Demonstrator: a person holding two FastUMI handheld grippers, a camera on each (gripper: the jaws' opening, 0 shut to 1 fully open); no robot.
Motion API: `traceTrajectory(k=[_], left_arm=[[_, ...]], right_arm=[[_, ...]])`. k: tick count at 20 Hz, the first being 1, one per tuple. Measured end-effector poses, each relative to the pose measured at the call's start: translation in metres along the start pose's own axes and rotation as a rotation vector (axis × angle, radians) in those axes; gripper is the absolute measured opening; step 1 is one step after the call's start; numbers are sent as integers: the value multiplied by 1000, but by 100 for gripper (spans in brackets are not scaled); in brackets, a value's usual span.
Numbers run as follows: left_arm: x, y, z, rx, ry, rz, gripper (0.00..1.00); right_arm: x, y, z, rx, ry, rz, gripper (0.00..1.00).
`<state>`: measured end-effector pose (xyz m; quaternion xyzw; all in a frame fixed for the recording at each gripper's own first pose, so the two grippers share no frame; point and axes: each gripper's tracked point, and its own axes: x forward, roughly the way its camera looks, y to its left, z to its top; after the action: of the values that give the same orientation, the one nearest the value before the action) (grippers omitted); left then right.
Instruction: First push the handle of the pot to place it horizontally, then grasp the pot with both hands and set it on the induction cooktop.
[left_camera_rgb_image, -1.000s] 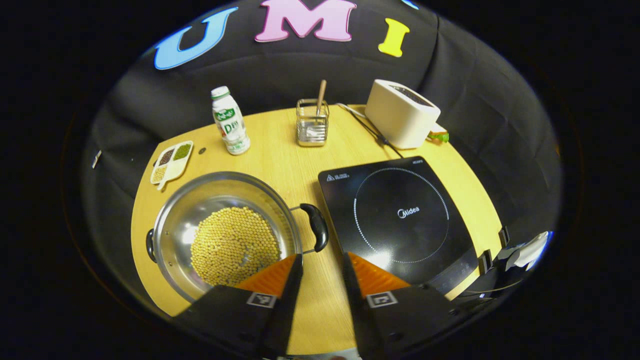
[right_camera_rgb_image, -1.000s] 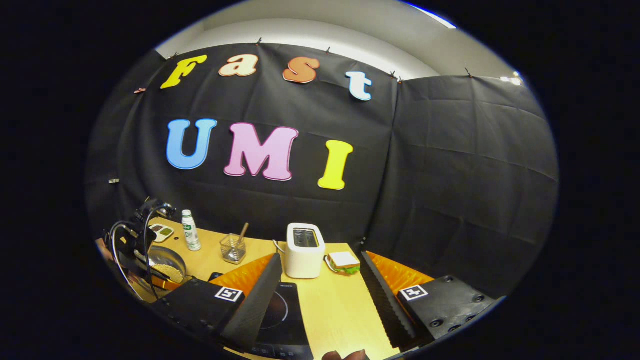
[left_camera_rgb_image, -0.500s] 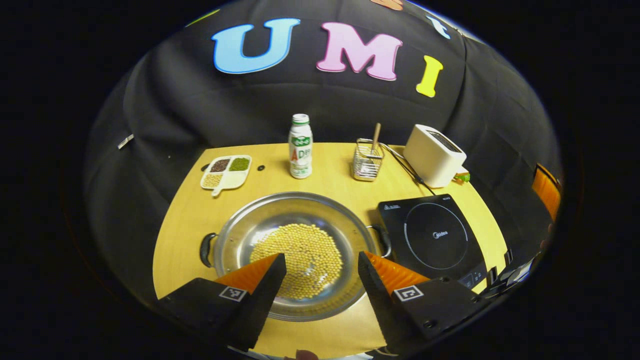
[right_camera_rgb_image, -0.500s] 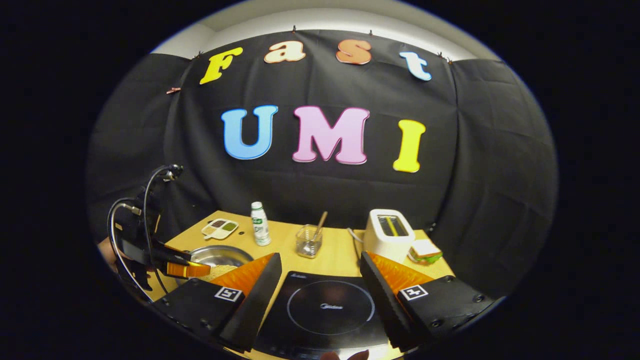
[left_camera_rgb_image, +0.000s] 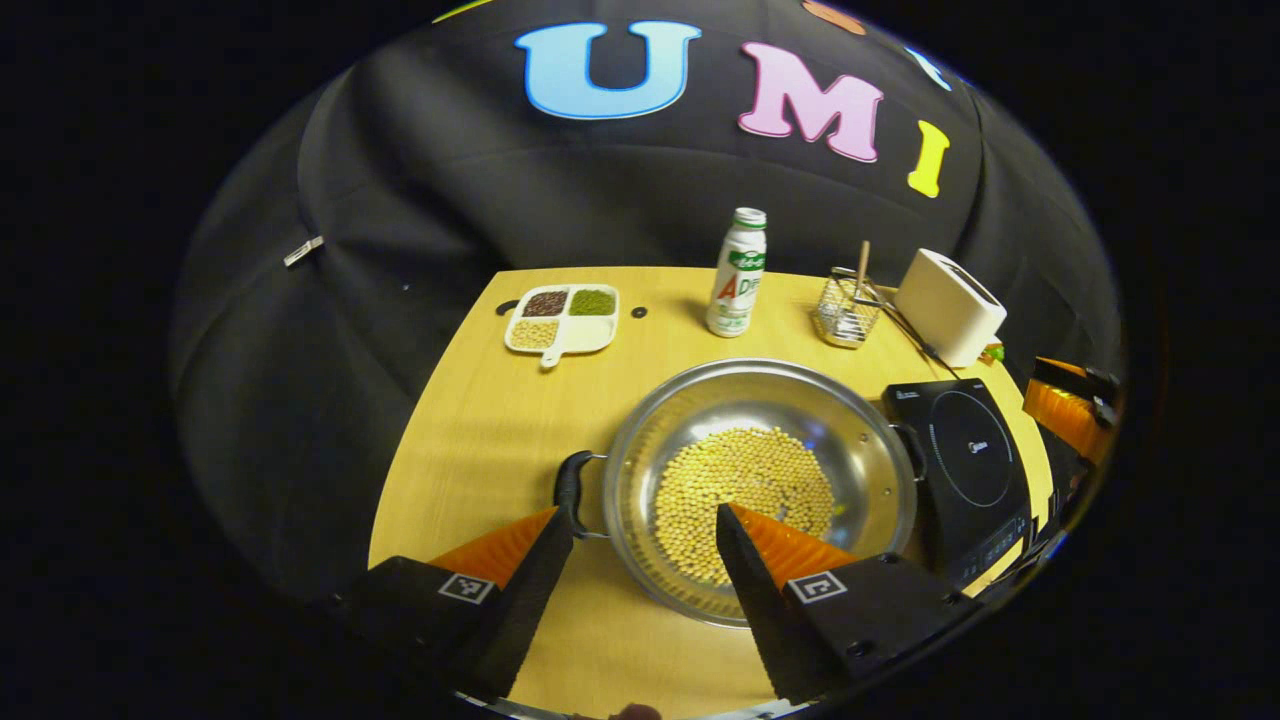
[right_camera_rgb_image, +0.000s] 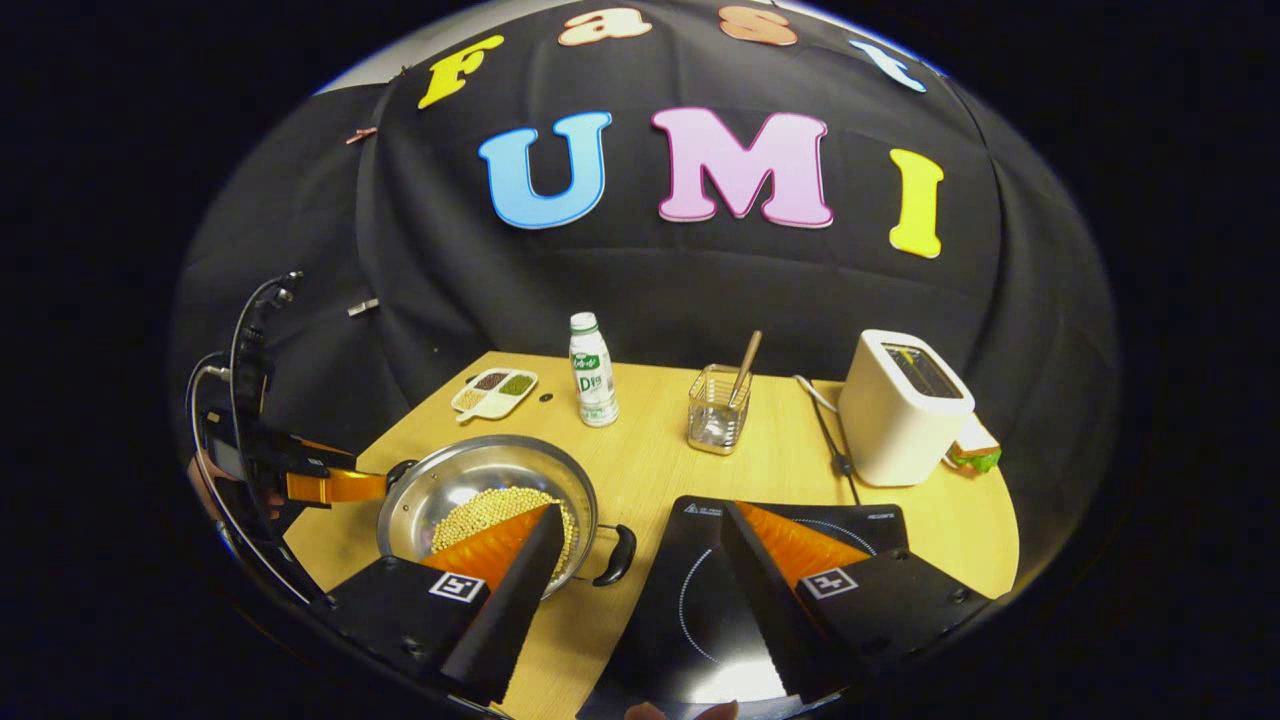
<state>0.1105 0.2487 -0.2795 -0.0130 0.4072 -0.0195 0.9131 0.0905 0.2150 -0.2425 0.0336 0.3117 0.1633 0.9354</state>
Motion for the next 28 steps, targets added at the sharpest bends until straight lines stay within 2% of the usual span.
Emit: traceTrajectory(k=[3,6,9,11,16,18,19,20,23,25,28], left_arm=[[19,23,-10,-16,38,17,91],[41,26,-13,-45,77,-10,90],[62,25,-11,-15,101,-30,90],[77,22,-11,9,124,-41,90],[102,22,-13,34,167,-47,88],[107,25,-14,42,172,-33,81],[107,25,-15,44,173,-37,73],[110,25,-16,44,180,-44,69],[114,23,-24,32,202,-62,69],[116,24,-23,30,193,-66,69],[116,24,-23,29,192,-68,68]], right_arm=[[23,8,-13,13,62,9,99],[44,12,-31,20,128,14,98],[62,15,-45,31,177,22,93],[70,20,-54,49,212,31,86],[88,19,-74,74,289,2,87],[97,24,-83,103,319,-3,86],[101,27,-88,114,334,-1,78],[104,28,-94,119,354,-4,86],[113,30,-109,125,399,-16,86],[118,26,-110,118,398,-28,72],[122,24,-112,130,417,-27,64]])
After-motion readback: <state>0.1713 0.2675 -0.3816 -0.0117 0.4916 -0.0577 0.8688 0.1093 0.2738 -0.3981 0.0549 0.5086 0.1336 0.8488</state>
